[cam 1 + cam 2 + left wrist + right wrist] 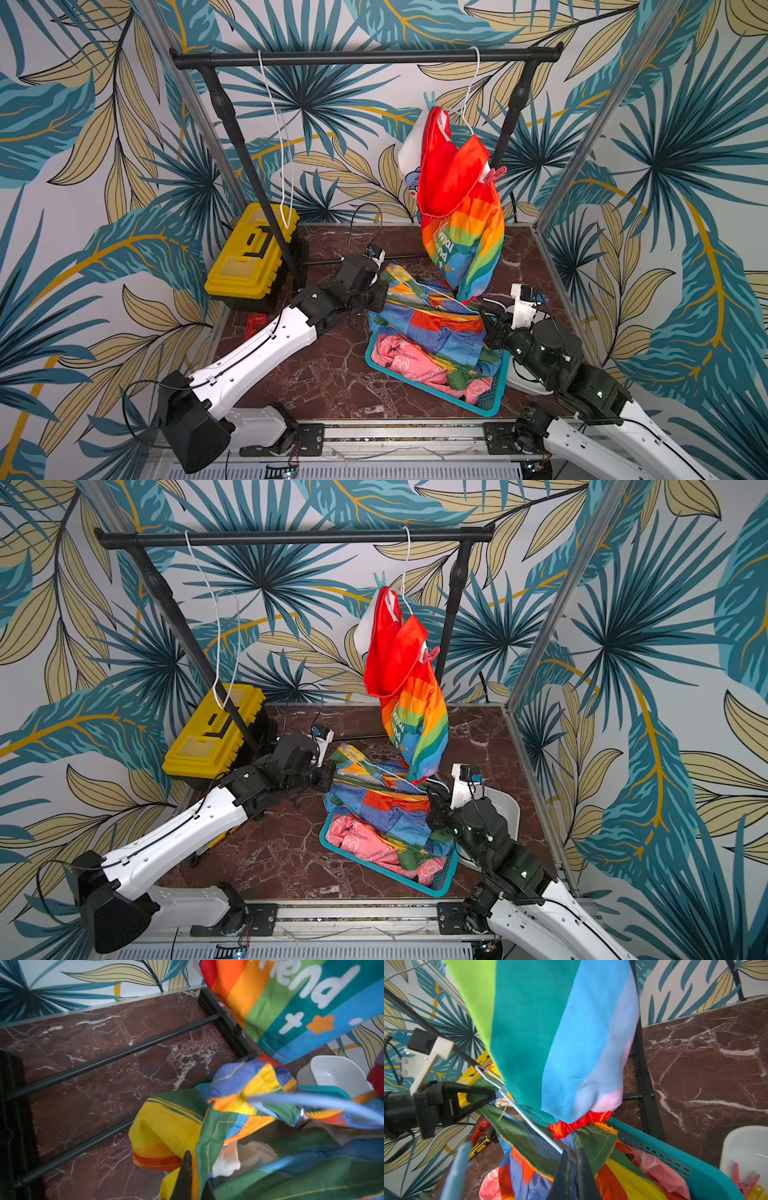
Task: Remove the clothespins securing jackets to the hanger
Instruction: Remove the jacket from the hanger.
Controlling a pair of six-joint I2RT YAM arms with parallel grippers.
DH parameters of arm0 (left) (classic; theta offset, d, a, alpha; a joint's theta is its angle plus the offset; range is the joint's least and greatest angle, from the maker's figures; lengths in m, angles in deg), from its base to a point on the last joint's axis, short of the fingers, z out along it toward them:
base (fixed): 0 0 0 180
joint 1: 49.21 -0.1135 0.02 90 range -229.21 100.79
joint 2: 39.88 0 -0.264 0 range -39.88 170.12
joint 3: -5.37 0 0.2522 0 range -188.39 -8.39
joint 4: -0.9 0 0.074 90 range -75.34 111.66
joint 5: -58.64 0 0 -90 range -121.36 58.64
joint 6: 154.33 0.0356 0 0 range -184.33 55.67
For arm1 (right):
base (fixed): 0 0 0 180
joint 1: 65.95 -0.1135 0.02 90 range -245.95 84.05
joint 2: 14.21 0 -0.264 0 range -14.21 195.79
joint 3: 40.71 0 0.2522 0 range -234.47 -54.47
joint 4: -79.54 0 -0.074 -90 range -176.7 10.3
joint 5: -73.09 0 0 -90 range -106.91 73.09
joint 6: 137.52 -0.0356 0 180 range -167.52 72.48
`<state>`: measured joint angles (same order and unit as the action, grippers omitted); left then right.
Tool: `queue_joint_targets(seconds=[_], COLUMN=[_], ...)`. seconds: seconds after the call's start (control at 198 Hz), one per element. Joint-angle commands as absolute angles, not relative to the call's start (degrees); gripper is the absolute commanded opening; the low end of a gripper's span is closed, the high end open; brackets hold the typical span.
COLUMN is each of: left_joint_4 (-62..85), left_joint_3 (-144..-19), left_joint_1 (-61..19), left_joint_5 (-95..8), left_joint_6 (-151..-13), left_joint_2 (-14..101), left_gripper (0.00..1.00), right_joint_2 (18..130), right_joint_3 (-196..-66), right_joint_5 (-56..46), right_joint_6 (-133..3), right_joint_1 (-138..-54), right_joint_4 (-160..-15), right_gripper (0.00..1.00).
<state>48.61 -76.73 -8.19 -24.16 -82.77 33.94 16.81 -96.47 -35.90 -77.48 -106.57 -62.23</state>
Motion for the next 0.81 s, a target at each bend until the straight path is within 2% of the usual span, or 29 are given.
queue_joint_targets(seconds=[0.0, 0.415, 0.511, 0.632, 0.804], left_joint_4=[47.69, 40.12, 39.18, 39.03, 38.39], left_joint_3=[-75.44, -72.55, -72.49, -72.66, -71.22], left_joint_1=[-6.95, 0.06, 2.42, 4.62, 5.68], left_joint_5=[-24.47, -29.95, -30.10, -29.26, -28.97], left_joint_6=[-83.03, -85.37, -85.05, -85.41, -86.08], left_joint_2=[32.90, 39.76, 41.07, 42.67, 43.37], left_gripper=[0.00, 0.00, 0.03, 0.09, 0.31], right_joint_2=[16.92, 21.12, 22.61, 26.19, 29.08], right_joint_3=[-97.37, -98.65, -97.76, -98.67, -100.07], right_joint_5=[-41.36, -32.86, -30.70, -28.17, -26.60], right_joint_6=[-75.97, -78.36, -79.07, -79.41, -79.34], right_joint_1=[-105.22, -103.74, -103.30, -102.87, -102.51], right_joint_4=[-59.68, -71.20, -76.79, -79.71, -81.09], right_gripper=[0.00, 0.00, 0.00, 0.00, 0.00])
